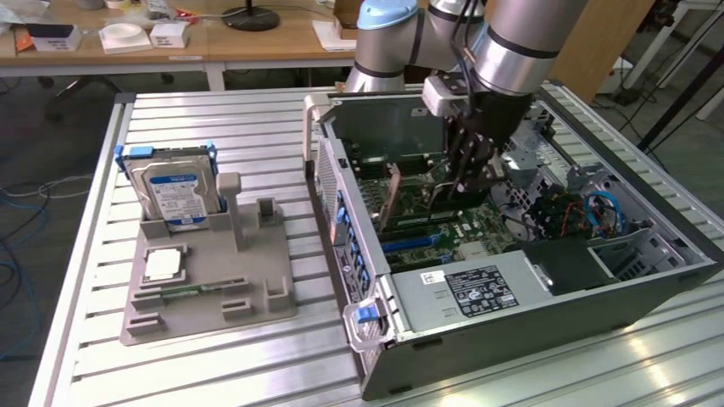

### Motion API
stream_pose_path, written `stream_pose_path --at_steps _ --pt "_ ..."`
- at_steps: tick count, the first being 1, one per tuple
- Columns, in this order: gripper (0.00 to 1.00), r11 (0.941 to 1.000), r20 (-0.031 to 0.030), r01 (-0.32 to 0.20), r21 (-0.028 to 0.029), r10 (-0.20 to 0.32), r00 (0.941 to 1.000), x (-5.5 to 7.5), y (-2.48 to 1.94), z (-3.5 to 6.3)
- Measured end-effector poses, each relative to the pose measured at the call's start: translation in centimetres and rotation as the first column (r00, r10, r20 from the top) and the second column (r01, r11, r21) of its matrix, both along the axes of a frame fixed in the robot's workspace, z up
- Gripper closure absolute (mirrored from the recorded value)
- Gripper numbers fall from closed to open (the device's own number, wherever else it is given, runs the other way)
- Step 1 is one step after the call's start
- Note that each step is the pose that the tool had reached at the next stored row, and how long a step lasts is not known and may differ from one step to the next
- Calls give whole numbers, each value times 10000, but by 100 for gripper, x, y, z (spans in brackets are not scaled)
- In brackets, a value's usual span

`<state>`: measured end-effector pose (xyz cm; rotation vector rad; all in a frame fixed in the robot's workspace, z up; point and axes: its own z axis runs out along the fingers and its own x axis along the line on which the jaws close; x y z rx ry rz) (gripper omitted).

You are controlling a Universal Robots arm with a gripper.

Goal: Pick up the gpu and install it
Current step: 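Insert the gpu into the slot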

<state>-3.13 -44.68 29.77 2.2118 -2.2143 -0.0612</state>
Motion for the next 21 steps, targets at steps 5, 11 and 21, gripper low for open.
stream_pose_path --at_steps 5,11,21 --pt "74 10000 0 0 1 0 10000 -8 3 -91" --pt "74 10000 0 0 1 0 10000 -15 4 -199" --pt "74 10000 0 0 0 0 10000 -17 5 -257"
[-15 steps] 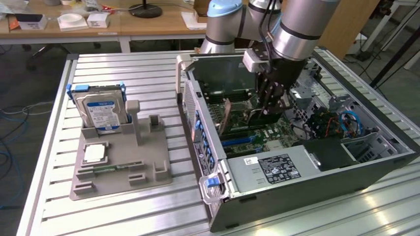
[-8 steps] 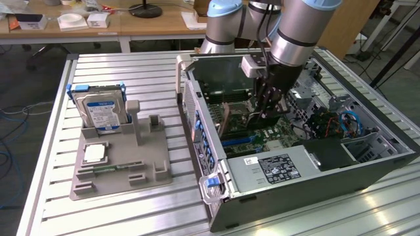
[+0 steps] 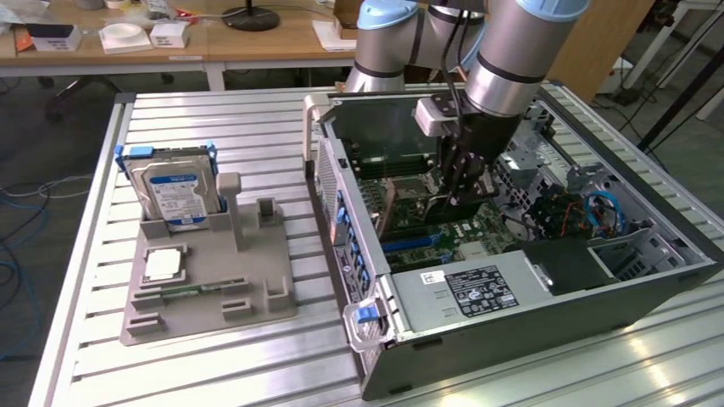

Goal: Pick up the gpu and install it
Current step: 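Insert the gpu into the slot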

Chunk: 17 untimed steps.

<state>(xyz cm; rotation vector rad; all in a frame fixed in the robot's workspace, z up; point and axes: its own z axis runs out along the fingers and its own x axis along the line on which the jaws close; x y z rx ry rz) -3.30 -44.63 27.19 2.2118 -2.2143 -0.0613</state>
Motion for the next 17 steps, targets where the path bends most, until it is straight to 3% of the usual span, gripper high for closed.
stream_pose_path --at_steps 10,15,17 --pt "74 10000 18 1 2 -1 10000 -9 0 -1" --pt "74 10000 267 -6 1 6 9996 -75 -7 -17" --pt "74 10000 284 -9 -11 9 9996 -82 -15 -22"
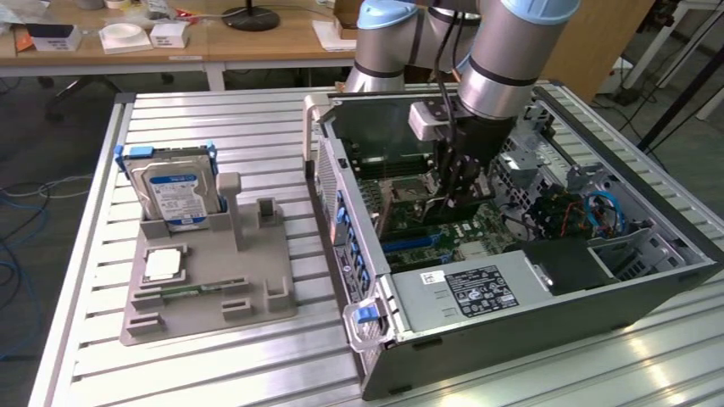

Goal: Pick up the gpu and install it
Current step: 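Insert the gpu into the slot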

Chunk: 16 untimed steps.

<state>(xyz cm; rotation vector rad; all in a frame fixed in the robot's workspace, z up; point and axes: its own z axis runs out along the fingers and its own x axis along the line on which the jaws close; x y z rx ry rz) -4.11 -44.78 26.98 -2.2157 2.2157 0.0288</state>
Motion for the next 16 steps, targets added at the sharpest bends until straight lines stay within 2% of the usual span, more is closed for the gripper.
stream_pose_path --at_steps 3,10,14,16 --pt "74 10000 -1 0 -45 0 10000 -3 -25 -1" --pt "74 10000 2 -1 -50 1 10000 -86 -161 -23" --pt "74 10000 33 2 -57 -1 10000 -253 -169 -47" --pt "74 10000 46 1 -59 -1 10000 -300 -150 -54"
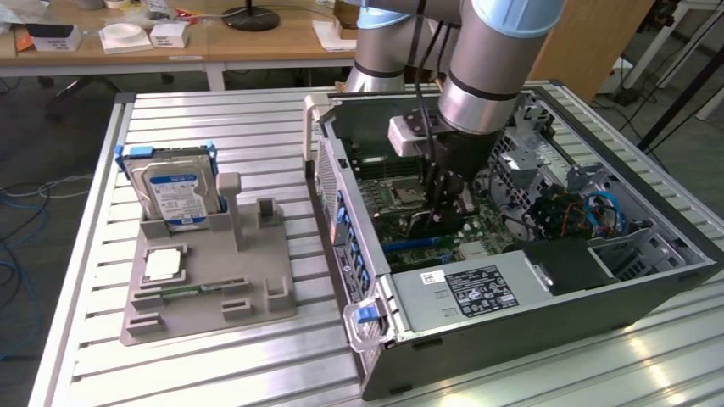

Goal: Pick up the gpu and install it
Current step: 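Insert the gpu into the slot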

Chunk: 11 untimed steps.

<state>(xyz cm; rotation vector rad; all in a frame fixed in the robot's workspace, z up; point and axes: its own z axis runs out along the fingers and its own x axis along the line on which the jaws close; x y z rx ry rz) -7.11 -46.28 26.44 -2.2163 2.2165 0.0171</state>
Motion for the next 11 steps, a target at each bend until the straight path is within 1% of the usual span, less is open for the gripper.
stream_pose_path --at_steps 2,3,8,11 --pt "74 10000 3 0 3 0 10000 -11 35 -4" --pt "74 10000 3 0 2 0 10000 -17 41 -4" --pt "74 10000 7 -1 2 1 10000 -73 42 -14" --pt "74 10000 8 -1 1 1 10000 -74 41 -54"
